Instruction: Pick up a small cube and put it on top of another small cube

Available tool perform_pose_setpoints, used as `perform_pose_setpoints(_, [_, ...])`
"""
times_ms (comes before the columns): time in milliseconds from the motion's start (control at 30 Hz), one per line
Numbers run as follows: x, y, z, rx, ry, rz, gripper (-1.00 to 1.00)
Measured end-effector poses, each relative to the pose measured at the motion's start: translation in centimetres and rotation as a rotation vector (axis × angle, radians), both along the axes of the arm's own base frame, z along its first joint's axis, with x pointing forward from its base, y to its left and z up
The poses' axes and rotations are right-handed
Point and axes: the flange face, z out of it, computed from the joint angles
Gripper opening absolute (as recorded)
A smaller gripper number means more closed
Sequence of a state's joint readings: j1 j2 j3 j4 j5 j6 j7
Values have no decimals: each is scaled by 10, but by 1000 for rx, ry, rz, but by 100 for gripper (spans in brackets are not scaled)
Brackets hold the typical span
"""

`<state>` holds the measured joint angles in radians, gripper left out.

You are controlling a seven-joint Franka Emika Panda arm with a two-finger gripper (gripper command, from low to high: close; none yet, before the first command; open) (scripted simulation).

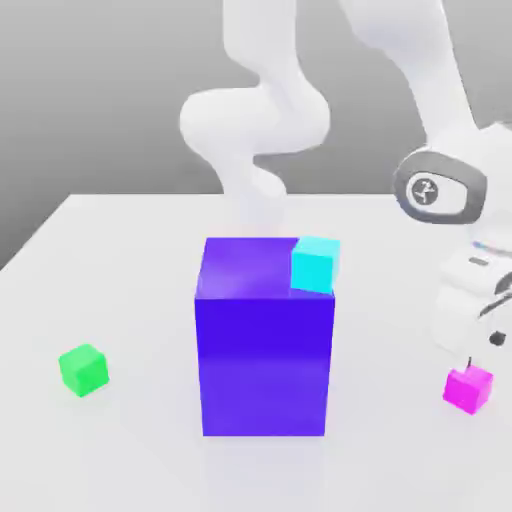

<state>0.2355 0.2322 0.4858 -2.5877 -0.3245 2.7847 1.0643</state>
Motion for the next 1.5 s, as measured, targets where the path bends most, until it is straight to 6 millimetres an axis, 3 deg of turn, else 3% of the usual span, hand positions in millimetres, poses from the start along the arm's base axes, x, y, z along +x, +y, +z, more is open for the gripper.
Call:
perform_pose_setpoints(200, [-4, 2, -52, 2, 8, 6, 0])
perform_pose_setpoints(233, [-4, 1, -58, 0, 8, 7, -100])
perform_pose_setpoints(467, [-4, 1, -58, 1, 8, 7, -100])
perform_pose_setpoints(733, [-1, 5, 3, 8, 4, 14, -100])
perform_pose_setpoints(800, [22, -6, 11, 20, -6, -58, -100])
perform_pose_setpoints(900, [69, -53, 18, 24, -20, -278, -100])
perform_pose_setpoints(1000, [110, -112, 25, 27, -35, -522, -100])
perform_pose_setpoints(1133, [145, -204, 33, 24, -49, -860, -100])
perform_pose_setpoints(1333, [142, -348, 44, 8, -56, -1383, -100])
perform_pose_setpoints(1433, [120, -431, 50, 5, -60, -1686, -100])
perform_pose_setpoints(1500, [93, -485, 55, 5, -61, -1906, -100])
